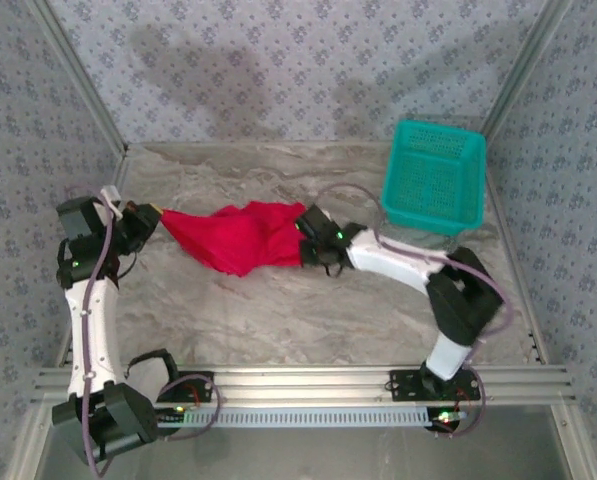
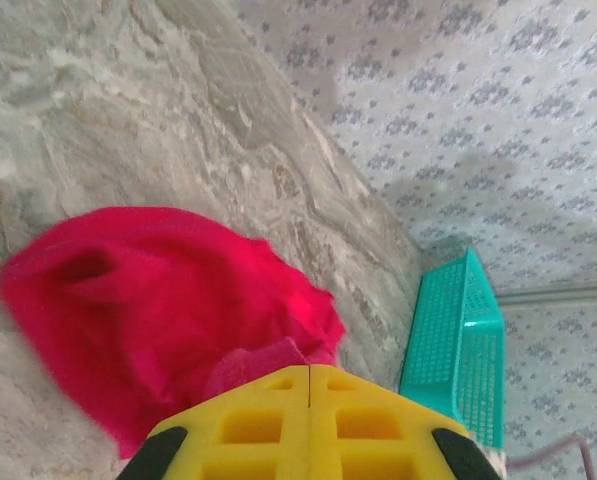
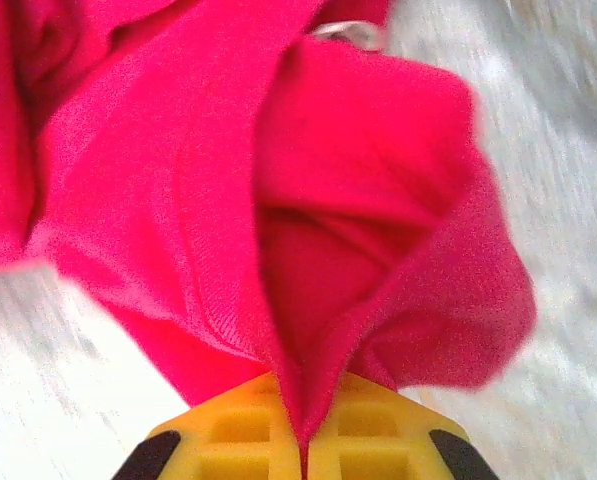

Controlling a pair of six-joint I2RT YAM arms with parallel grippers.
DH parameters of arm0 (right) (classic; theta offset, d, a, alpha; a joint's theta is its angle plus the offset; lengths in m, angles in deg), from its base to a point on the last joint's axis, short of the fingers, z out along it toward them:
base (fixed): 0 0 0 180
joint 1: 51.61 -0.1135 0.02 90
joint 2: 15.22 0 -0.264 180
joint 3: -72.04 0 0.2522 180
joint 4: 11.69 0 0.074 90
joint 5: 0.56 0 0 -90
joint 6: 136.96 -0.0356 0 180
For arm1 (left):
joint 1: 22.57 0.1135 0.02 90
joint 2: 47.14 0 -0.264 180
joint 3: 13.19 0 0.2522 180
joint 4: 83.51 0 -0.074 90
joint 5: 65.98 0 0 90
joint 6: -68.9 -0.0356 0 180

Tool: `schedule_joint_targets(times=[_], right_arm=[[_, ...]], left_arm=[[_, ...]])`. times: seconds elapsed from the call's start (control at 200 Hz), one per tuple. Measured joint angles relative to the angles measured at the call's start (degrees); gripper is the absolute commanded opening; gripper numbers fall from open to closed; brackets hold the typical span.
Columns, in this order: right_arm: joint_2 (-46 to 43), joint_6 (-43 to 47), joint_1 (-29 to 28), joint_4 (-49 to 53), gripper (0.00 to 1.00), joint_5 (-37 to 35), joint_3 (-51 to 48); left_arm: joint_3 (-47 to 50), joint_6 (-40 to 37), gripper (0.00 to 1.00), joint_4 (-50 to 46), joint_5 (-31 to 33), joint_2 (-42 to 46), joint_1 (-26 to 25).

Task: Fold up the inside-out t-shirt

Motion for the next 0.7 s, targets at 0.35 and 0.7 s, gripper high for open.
schedule_joint_targets(times=[0.35,0.7], right_arm=[[-13.3,-5.4,-1.8,9.6,0.50,-4.9,-7.5],[4.3,-3.5,6.7,5.4,0.49,-0.1,9.0]], left_arm=[[2.6,0.2,0.00,1.5,2.6,-2.7,-6.9],[2.6,0.1,0.00,1.9,4.2,-3.0,-8.0]])
